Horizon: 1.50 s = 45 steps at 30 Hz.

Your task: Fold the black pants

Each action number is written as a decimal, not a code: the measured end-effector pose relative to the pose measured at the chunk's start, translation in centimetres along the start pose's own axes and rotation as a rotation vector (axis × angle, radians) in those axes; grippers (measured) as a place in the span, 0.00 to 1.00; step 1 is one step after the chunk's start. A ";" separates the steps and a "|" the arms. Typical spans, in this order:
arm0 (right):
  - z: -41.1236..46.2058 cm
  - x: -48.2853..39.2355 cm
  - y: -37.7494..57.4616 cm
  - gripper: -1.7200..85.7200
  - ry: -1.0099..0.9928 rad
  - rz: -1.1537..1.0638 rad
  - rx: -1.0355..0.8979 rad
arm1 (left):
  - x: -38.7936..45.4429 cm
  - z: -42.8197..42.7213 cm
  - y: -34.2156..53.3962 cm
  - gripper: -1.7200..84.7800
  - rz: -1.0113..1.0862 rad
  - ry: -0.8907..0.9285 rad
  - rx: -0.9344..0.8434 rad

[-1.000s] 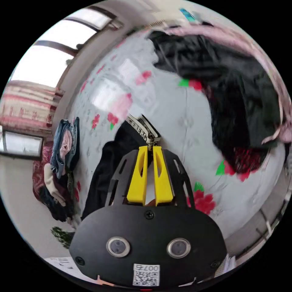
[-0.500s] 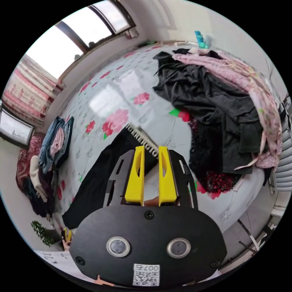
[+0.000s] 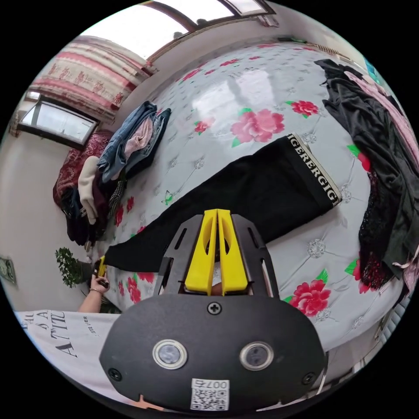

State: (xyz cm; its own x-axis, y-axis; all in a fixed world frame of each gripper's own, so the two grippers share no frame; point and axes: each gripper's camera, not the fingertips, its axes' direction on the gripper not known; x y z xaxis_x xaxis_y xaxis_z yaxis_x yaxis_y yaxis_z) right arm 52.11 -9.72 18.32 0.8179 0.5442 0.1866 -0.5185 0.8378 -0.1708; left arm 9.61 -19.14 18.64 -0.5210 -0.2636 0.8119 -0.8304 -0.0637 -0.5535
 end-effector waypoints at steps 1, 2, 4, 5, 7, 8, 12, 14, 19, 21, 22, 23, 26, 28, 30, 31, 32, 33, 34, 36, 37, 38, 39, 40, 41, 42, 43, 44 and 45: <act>-0.2 0.1 0.2 0.02 -0.003 0.001 0.000 | 1.9 0.5 0.6 0.04 0.078 0.024 -0.020; -0.6 0.4 0.6 0.02 -0.014 0.004 0.008 | 4.3 1.3 1.3 0.04 0.169 0.035 -0.062; -1.4 0.9 1.2 0.02 -0.021 0.022 0.023 | 8.5 3.4 3.1 0.04 0.324 0.060 -0.155; -1.9 1.1 1.5 0.02 -0.025 0.029 0.038 | 11.2 5.3 4.8 0.04 0.416 0.088 -0.233; -2.5 1.4 1.9 0.02 -0.040 0.034 0.052 | 15.2 8.4 8.1 0.04 0.561 0.136 -0.352; -2.7 1.5 2.1 0.02 -0.048 0.034 0.054 | 17.4 10.7 10.7 0.04 0.641 0.158 -0.420; -2.7 2.1 2.5 0.02 -0.051 0.053 0.054 | 20.7 19.0 19.5 0.05 0.763 0.169 -0.619; -2.6 2.6 2.6 0.02 -0.059 0.074 0.064 | 20.3 24.9 25.6 0.07 0.771 0.149 -0.762; -2.8 5.0 2.3 0.06 -0.099 0.163 0.088 | 18.2 31.3 33.8 0.10 0.916 0.026 -0.966; -3.4 6.8 2.1 0.08 -0.054 0.218 0.124 | 17.7 31.3 33.8 0.11 0.896 0.050 -0.982; -3.5 7.4 2.0 0.08 -0.037 0.237 0.132 | 17.3 30.8 33.1 0.11 0.888 0.050 -0.968; -3.7 8.8 1.8 0.09 -0.003 0.286 0.148 | 16.8 30.1 32.2 0.11 0.888 0.046 -0.945; -3.7 12.5 1.4 0.11 0.034 0.442 0.181 | 15.1 28.1 29.0 0.10 0.876 -0.034 -0.876; -3.4 14.3 1.0 0.12 0.027 0.516 0.201 | 14.0 26.8 27.1 0.09 0.861 -0.105 -0.831; -2.4 15.9 0.3 0.12 -0.013 0.567 0.197 | 12.9 25.4 25.4 0.09 0.853 -0.182 -0.774; -2.2 16.1 0.1 0.12 -0.012 0.587 0.190 | 12.2 24.5 24.5 0.08 0.840 -0.230 -0.731; -2.4 16.1 -0.1 0.12 0.017 0.610 0.216 | 11.4 23.8 23.6 0.08 0.803 -0.267 -0.693; -2.2 16.1 -0.5 0.11 -0.006 0.590 0.235 | 10.9 23.4 23.2 0.08 0.778 -0.279 -0.678; -2.0 16.1 -0.8 0.10 -0.028 0.588 0.221 | 9.9 22.9 22.5 0.08 0.724 -0.294 -0.651; -1.6 15.8 -1.8 0.09 -0.037 0.575 0.201 | 8.4 22.4 21.8 0.08 0.634 -0.303 -0.626; -1.7 15.6 -2.0 0.08 -0.023 0.563 0.202 | 7.6 22.3 21.5 0.08 0.590 -0.304 -0.620; -1.9 15.1 -2.5 0.08 -0.015 0.522 0.206 | 7.1 22.2 21.4 0.09 0.562 -0.307 -0.605; -2.4 14.2 -3.2 0.07 -0.021 0.463 0.210 | 6.9 22.1 21.3 0.09 0.553 -0.307 -0.599; -2.6 13.6 -3.5 0.07 -0.030 0.424 0.216 | 6.6 22.1 21.2 0.09 0.543 -0.309 -0.591; -3.4 11.7 -4.3 0.06 -0.072 0.316 0.233 | 6.5 22.2 21.0 0.09 0.541 -0.315 -0.582; -4.3 8.7 -5.1 0.06 -0.115 0.157 0.241 | 6.5 22.2 20.9 0.09 0.541 -0.318 -0.578; -4.6 6.9 -5.4 0.05 -0.127 0.075 0.235 | 6.5 22.3 20.7 0.09 0.543 -0.319 -0.574; -5.0 3.1 -5.8 0.05 -0.148 -0.092 0.209 | 6.4 22.4 20.4 0.09 0.543 -0.317 -0.571; -5.2 -0.8 -5.5 0.05 -0.181 -0.250 0.183 | 6.4 22.5 20.2 0.09 0.542 -0.314 -0.568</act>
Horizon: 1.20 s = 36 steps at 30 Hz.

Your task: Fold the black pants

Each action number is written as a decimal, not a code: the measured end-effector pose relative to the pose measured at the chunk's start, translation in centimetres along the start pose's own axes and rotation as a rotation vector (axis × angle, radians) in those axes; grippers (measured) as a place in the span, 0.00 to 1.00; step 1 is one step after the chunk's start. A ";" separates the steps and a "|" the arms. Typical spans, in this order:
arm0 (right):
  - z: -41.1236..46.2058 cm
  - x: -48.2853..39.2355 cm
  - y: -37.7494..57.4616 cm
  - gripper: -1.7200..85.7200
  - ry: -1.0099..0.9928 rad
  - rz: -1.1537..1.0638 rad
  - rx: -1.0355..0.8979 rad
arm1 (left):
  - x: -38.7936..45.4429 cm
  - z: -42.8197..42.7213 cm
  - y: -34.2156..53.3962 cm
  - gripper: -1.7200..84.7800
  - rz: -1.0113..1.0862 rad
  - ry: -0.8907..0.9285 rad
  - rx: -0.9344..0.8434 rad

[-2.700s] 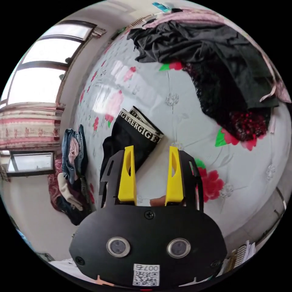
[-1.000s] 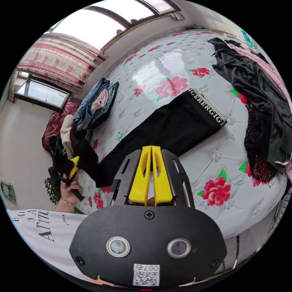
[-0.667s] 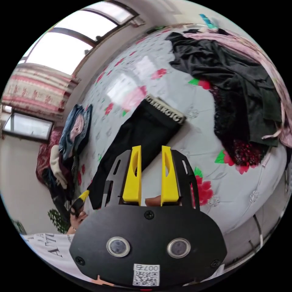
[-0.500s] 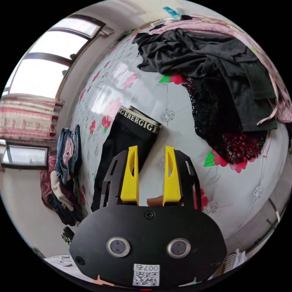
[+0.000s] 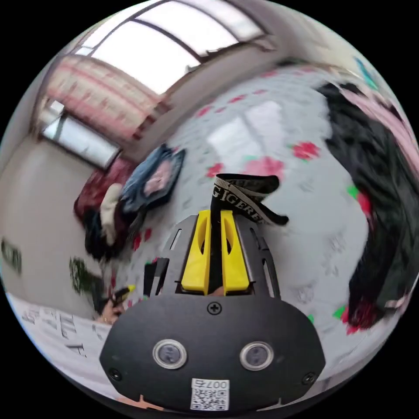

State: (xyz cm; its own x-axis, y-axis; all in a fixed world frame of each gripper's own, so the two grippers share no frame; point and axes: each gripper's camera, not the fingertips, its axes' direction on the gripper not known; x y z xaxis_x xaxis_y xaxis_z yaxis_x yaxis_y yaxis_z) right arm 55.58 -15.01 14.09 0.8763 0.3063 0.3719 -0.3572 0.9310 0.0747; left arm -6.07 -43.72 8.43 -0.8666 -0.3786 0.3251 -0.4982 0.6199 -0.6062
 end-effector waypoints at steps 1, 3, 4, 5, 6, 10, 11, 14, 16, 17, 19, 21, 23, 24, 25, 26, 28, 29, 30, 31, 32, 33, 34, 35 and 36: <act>0.3 -1.9 -0.1 0.05 -0.030 -0.069 -0.015 | -0.4 0.0 -0.3 0.09 -0.009 0.011 0.005; 2.3 -8.5 0.4 0.05 -0.160 -0.272 -0.078 | -1.2 -0.1 -0.7 0.09 -0.035 0.036 0.008; 3.0 -9.9 0.8 0.05 -0.193 -0.308 -0.095 | -1.8 -0.2 -0.8 0.09 -0.053 0.054 0.017; 4.8 -12.5 1.8 0.05 -0.262 -0.365 -0.143 | -2.4 -0.3 -1.0 0.09 -0.068 0.070 0.025; 7.0 -14.6 3.1 0.05 -0.329 -0.405 -0.200 | -2.7 -0.4 -1.1 0.09 -0.074 0.076 0.026; 15.6 -18.0 7.7 0.07 -0.416 -0.396 -0.509 | -5.0 -0.5 -1.6 0.10 -0.103 0.105 0.018; 17.2 -18.0 8.7 0.07 -0.401 -0.375 -0.559 | -5.7 -0.6 -1.7 0.10 -0.114 0.117 0.016; 17.1 -16.5 8.7 0.09 -0.345 -0.319 -0.539 | -7.3 -0.7 -2.3 0.11 -0.122 0.162 0.009; 15.9 -14.3 7.6 0.10 -0.267 -0.264 -0.490 | -8.1 -0.4 -2.8 0.12 -0.112 0.191 -0.008; 15.0 -12.4 6.8 0.10 -0.207 -0.211 -0.455 | -8.5 0.0 -3.2 0.13 -0.101 0.205 -0.024; 14.0 -9.0 5.9 0.11 -0.114 -0.111 -0.425 | -8.8 0.7 -4.1 0.14 -0.079 0.239 -0.047; 13.6 -4.9 5.4 0.12 -0.043 0.016 -0.434 | -8.8 1.8 -5.2 0.16 -0.055 0.278 -0.081; 14.0 -3.0 5.5 0.12 -0.026 0.081 -0.453 | -8.4 3.6 -7.0 0.17 -0.017 0.320 -0.142; 14.6 -2.3 5.7 0.12 -0.031 0.114 -0.470 | -8.3 4.0 -7.5 0.17 -0.007 0.326 -0.149; 14.8 -2.0 5.8 0.12 -0.034 0.133 -0.479 | -8.0 4.6 -8.4 0.17 0.011 0.333 -0.164; 14.7 -1.9 5.7 0.12 -0.018 0.145 -0.447 | -7.8 5.2 -9.2 0.16 0.021 0.333 -0.184; 15.3 -1.8 5.5 0.11 -0.041 0.178 -0.450 | -7.6 5.9 -10.3 0.14 0.039 0.321 -0.212; 15.4 -2.0 5.2 0.11 -0.076 0.182 -0.448 | -7.5 6.3 -10.8 0.12 0.041 0.301 -0.232; 16.1 -2.2 5.0 0.10 -0.151 0.177 -0.485 | -7.5 6.5 -11.0 0.11 0.042 0.292 -0.241; 16.5 -2.3 4.9 0.10 -0.161 0.182 -0.507 | -7.5 6.5 -11.4 0.10 0.055 0.301 -0.249; 17.2 -2.6 4.7 0.09 -0.140 0.177 -0.545 | -7.4 6.4 -11.6 0.09 0.060 0.306 -0.244; 17.5 -2.9 4.3 0.08 -0.108 0.148 -0.571 | -7.4 6.2 -11.7 0.09 0.064 0.310 -0.240; 17.5 -3.2 4.0 0.07 -0.117 0.129 -0.579 | -7.3 5.9 -11.8 0.09 0.070 0.321 -0.235; 17.5 -3.7 3.1 0.06 -0.131 0.115 -0.583 | -7.1 5.3 -12.0 0.08 0.074 0.331 -0.226; 17.1 -4.5 2.0 0.05 -0.151 0.091 -0.568 | -6.9 5.0 -12.2 0.08 0.076 0.337 -0.218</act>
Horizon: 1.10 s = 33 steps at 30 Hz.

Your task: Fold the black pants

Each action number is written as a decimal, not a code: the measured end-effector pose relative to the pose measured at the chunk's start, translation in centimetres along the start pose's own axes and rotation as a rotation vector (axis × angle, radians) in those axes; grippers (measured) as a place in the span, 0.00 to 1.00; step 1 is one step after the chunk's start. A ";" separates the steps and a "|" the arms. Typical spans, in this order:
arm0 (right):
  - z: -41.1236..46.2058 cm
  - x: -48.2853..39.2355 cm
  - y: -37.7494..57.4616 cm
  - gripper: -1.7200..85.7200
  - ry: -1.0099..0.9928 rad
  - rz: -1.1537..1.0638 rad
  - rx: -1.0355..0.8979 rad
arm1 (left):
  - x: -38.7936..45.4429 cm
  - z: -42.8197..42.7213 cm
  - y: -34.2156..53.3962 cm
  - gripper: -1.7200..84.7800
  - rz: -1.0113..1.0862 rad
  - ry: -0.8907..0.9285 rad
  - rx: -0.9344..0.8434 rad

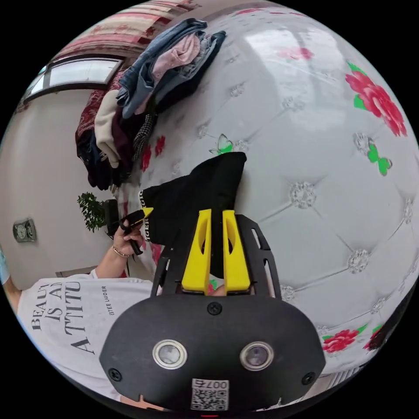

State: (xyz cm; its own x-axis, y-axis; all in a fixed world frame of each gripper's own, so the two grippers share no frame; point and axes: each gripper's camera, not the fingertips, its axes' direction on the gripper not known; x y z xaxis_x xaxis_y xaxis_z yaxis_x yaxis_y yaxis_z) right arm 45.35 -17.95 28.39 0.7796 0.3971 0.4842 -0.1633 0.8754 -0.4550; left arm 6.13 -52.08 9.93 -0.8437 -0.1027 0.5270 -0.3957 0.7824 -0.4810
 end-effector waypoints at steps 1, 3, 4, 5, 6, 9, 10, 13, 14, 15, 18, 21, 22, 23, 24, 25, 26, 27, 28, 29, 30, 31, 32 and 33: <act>-0.5 -0.7 -0.4 0.05 -0.008 -0.022 0.013 | 0.7 -0.7 -0.3 0.08 0.013 0.011 0.018; -2.8 -4.3 -2.7 0.04 -0.013 -0.135 0.049 | 2.4 -1.9 -1.0 0.08 0.049 0.024 0.060; -3.5 -5.3 -3.4 0.04 -0.007 -0.167 0.059 | 3.9 -3.0 -1.7 0.08 0.081 0.030 0.106; -5.1 -7.7 -5.1 0.04 0.008 -0.239 0.082 | 5.4 -4.3 -2.4 0.08 0.115 0.036 0.163; -6.8 -10.4 -7.0 0.04 0.029 -0.317 0.106 | 6.2 -5.0 -2.8 0.08 0.128 0.042 0.196; -10.9 -17.9 -11.9 0.05 0.105 -0.513 0.166 | 9.9 -8.4 -5.0 0.08 0.163 0.073 0.375; -11.6 -19.4 -13.0 0.05 0.128 -0.546 0.177 | 11.2 -9.4 -6.3 0.08 0.162 0.081 0.442; -13.6 -25.4 -18.4 0.07 0.265 -0.622 0.304 | 13.9 -10.4 -10.5 0.09 0.191 0.047 0.581; -14.1 -26.5 -20.1 0.08 0.330 -0.581 0.406 | 14.3 -10.0 -12.2 0.12 0.192 -0.002 0.590; -14.1 -27.0 -21.4 0.09 0.368 -0.539 0.462 | 14.3 -9.6 -12.9 0.14 0.183 -0.033 0.581; -11.6 -25.7 -21.1 0.10 0.286 -0.490 0.466 | 13.3 -7.5 -13.3 0.17 0.144 -0.154 0.496; -5.3 -21.0 -16.5 0.10 0.222 -0.483 0.371 | 11.5 -4.3 -8.8 0.17 0.160 -0.237 0.414; -3.8 -19.7 -15.2 0.10 0.225 -0.467 0.344 | 10.7 -2.3 -6.6 0.17 0.158 -0.295 0.333; -0.9 -16.6 -12.2 0.10 0.227 -0.418 0.281 | 9.9 -0.3 -4.1 0.17 0.155 -0.372 0.241; 1.7 -13.1 -8.9 0.10 0.216 -0.347 0.218 | 9.5 0.7 -2.8 0.17 0.152 -0.412 0.198; 2.8 -11.3 -7.2 0.10 0.211 -0.296 0.188 | 8.9 2.3 -0.1 0.16 0.147 -0.478 0.124; 4.3 -7.7 -3.6 0.10 0.198 -0.184 0.146 | 8.6 3.5 2.4 0.15 0.150 -0.527 0.060; 4.8 -4.3 0.0 0.10 0.192 -0.061 0.127 | 8.5 4.0 3.6 0.15 0.150 -0.551 0.034; 4.7 -2.7 1.8 0.09 0.192 0.003 0.128 | 8.6 4.7 5.8 0.14 0.150 -0.597 -0.007; 3.7 -0.2 5.0 0.09 0.203 0.108 0.160 | 8.8 5.3 7.4 0.14 0.153 -0.634 -0.044; 2.0 1.7 7.9 0.09 0.250 0.200 0.227 | 8.9 5.6 8.1 0.13 0.153 -0.649 -0.062; 0.9 2.5 9.2 0.09 0.278 0.245 0.267 | 9.0 6.2 9.0 0.13 0.149 -0.668 -0.092; -1.2 3.9 11.4 0.09 0.331 0.324 0.341 | 9.2 6.9 9.5 0.13 0.143 -0.669 -0.121; -3.3 5.0 13.0 0.09 0.389 0.386 0.408 | 9.4 7.3 9.5 0.13 0.144 -0.668 -0.137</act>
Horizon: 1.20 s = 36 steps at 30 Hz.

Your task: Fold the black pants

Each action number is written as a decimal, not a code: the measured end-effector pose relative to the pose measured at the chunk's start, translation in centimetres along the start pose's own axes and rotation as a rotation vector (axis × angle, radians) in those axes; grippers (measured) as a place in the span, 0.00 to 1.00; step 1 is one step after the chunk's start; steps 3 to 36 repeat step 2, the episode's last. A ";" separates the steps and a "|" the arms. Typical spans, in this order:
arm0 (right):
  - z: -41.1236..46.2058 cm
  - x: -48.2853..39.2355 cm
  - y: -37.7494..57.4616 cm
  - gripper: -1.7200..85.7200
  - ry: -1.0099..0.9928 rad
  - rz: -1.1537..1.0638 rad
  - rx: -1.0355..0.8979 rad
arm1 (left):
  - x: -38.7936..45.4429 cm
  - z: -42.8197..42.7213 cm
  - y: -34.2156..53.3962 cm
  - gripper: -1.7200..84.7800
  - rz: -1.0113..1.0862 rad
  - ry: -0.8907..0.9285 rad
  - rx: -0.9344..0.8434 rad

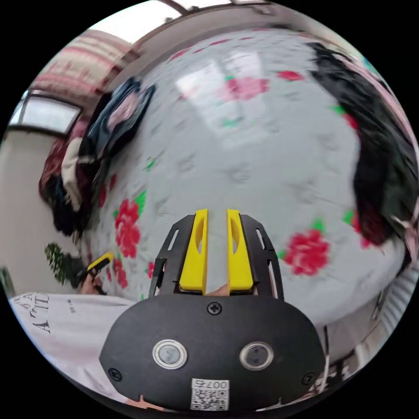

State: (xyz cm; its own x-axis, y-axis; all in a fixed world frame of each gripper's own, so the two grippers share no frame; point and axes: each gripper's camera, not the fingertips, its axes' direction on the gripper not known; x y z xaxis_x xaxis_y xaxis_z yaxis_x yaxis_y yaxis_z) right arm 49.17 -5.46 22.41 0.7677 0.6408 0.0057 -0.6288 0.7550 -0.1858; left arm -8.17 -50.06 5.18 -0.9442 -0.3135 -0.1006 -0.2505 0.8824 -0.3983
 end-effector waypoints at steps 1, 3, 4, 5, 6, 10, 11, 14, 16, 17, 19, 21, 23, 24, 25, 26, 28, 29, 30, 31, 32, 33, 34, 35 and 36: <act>-0.8 1.1 0.0 0.10 0.032 0.031 0.031 | 0.8 0.2 -0.2 0.13 0.013 -0.017 -0.006; -2.5 3.1 -0.3 0.10 0.097 0.091 0.091 | 1.7 0.4 -0.7 0.12 0.034 -0.043 -0.017; -2.5 3.1 -0.3 0.10 0.097 0.091 0.091 | 1.7 0.4 -0.7 0.12 0.034 -0.043 -0.017; -2.5 3.1 -0.3 0.10 0.097 0.091 0.091 | 1.7 0.4 -0.7 0.12 0.034 -0.043 -0.017; -2.5 3.1 -0.3 0.10 0.097 0.091 0.091 | 1.7 0.4 -0.7 0.12 0.034 -0.043 -0.017; -2.5 3.1 -0.3 0.10 0.097 0.091 0.091 | 1.7 0.4 -0.7 0.12 0.034 -0.043 -0.017; -2.5 3.1 -0.3 0.10 0.097 0.091 0.091 | 1.7 0.4 -0.7 0.12 0.034 -0.043 -0.017; -2.5 3.1 -0.3 0.10 0.097 0.091 0.091 | 1.7 0.4 -0.7 0.12 0.034 -0.043 -0.017; -2.5 3.1 -0.3 0.10 0.097 0.091 0.091 | 1.7 0.4 -0.7 0.12 0.034 -0.043 -0.017; -2.5 3.1 -0.3 0.10 0.097 0.091 0.091 | 1.7 0.4 -0.7 0.12 0.034 -0.043 -0.017; -2.5 3.1 -0.3 0.10 0.097 0.091 0.091 | 1.7 0.4 -0.7 0.12 0.034 -0.043 -0.017; -2.5 3.1 -0.3 0.10 0.097 0.091 0.091 | 1.7 0.4 -0.7 0.12 0.034 -0.043 -0.017; -2.5 3.1 -0.3 0.10 0.097 0.091 0.091 | 1.7 0.4 -0.7 0.12 0.034 -0.043 -0.017; -2.5 3.1 -0.3 0.10 0.097 0.091 0.091 | 1.7 0.4 -0.7 0.12 0.034 -0.043 -0.017; -2.5 3.1 -0.3 0.10 0.097 0.091 0.091 | 1.7 0.4 -0.7 0.12 0.034 -0.043 -0.017; -2.5 3.1 -0.3 0.10 0.097 0.091 0.091 | 1.7 0.4 -0.7 0.12 0.034 -0.043 -0.017; -2.5 3.1 -0.3 0.10 0.097 0.091 0.091 | 1.7 0.4 -0.7 0.12 0.034 -0.043 -0.017; -2.5 3.1 -0.3 0.10 0.097 0.091 0.091 | 1.7 0.4 -0.7 0.12 0.034 -0.043 -0.017; -2.5 3.1 -0.3 0.10 0.097 0.091 0.091 | 1.7 0.4 -0.7 0.12 0.034 -0.043 -0.017; -2.5 3.1 -0.3 0.10 0.097 0.091 0.091 | 1.7 0.4 -0.7 0.12 0.034 -0.043 -0.017; -2.5 3.1 -0.3 0.10 0.097 0.091 0.091 | 1.7 0.4 -0.7 0.12 0.034 -0.043 -0.017; -2.5 3.1 -0.3 0.10 0.097 0.091 0.091 | 1.7 0.4 -0.7 0.12 0.034 -0.043 -0.017; -2.5 3.1 -0.3 0.10 0.097 0.091 0.091 | 1.7 0.4 -0.7 0.12 0.034 -0.043 -0.017; -2.5 3.1 -0.3 0.10 0.097 0.091 0.091 | 1.7 0.4 -0.7 0.12 0.034 -0.043 -0.017; -2.5 3.1 -0.3 0.10 0.097 0.091 0.091 | 1.7 0.4 -0.7 0.12 0.034 -0.043 -0.017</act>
